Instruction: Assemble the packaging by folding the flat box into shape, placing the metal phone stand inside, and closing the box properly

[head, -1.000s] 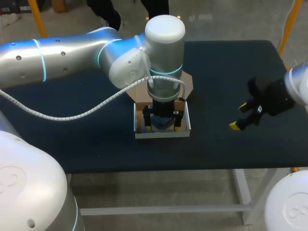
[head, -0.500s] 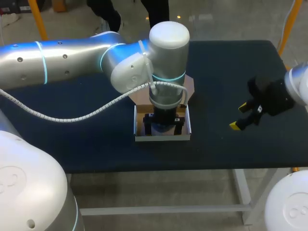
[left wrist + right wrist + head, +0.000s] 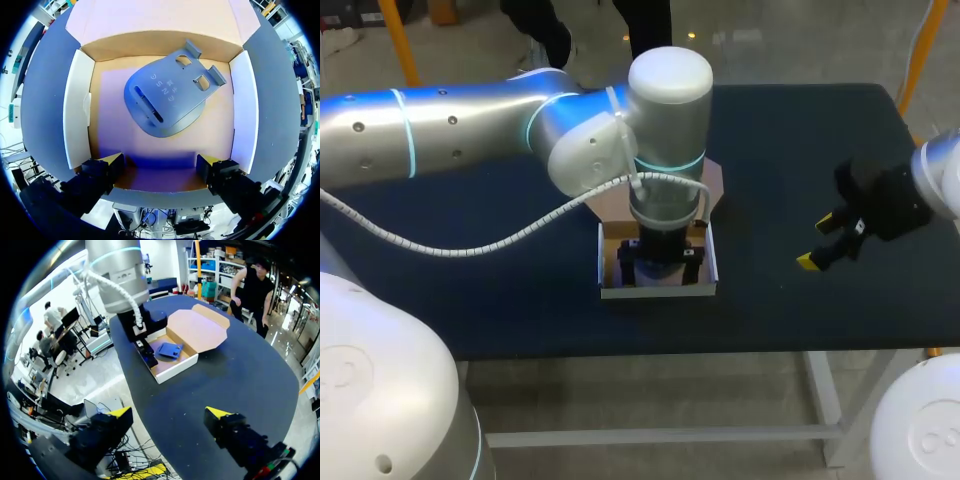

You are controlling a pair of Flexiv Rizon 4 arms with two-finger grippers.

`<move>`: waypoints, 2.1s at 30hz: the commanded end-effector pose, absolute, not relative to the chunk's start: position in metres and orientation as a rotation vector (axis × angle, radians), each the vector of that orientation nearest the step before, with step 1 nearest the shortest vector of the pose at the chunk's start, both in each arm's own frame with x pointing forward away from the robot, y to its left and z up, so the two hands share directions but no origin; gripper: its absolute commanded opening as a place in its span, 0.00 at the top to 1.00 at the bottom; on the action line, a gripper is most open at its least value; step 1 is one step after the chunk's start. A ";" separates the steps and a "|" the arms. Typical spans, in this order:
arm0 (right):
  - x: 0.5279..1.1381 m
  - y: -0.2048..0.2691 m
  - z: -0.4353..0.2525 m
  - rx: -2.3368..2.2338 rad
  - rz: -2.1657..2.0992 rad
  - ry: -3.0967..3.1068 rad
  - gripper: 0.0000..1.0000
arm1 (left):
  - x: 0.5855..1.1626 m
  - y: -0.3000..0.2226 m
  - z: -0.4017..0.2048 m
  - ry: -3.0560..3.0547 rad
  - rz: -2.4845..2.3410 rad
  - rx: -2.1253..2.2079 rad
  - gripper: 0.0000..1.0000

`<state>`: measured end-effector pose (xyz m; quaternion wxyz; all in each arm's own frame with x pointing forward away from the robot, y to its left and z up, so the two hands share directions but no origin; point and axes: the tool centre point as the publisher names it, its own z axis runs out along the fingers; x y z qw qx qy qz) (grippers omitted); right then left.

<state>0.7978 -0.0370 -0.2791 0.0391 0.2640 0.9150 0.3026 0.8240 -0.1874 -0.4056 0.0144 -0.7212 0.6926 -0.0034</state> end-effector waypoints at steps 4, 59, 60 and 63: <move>0.797 -0.039 -0.278 0.806 0.934 2.806 0.00 | 0.813 -0.184 -0.405 2.146 -0.037 -2.247 0.00; 0.797 -0.039 -0.278 0.806 0.934 2.806 0.00 | 0.782 -0.177 -0.367 2.098 -0.331 -2.231 0.00; 0.797 -0.039 -0.278 0.806 0.934 2.806 0.00 | 0.782 -0.177 -0.367 2.098 -0.331 -2.231 0.00; 0.797 -0.039 -0.278 0.806 0.934 2.806 0.00 | 0.782 -0.177 -0.367 2.098 -0.331 -2.231 0.00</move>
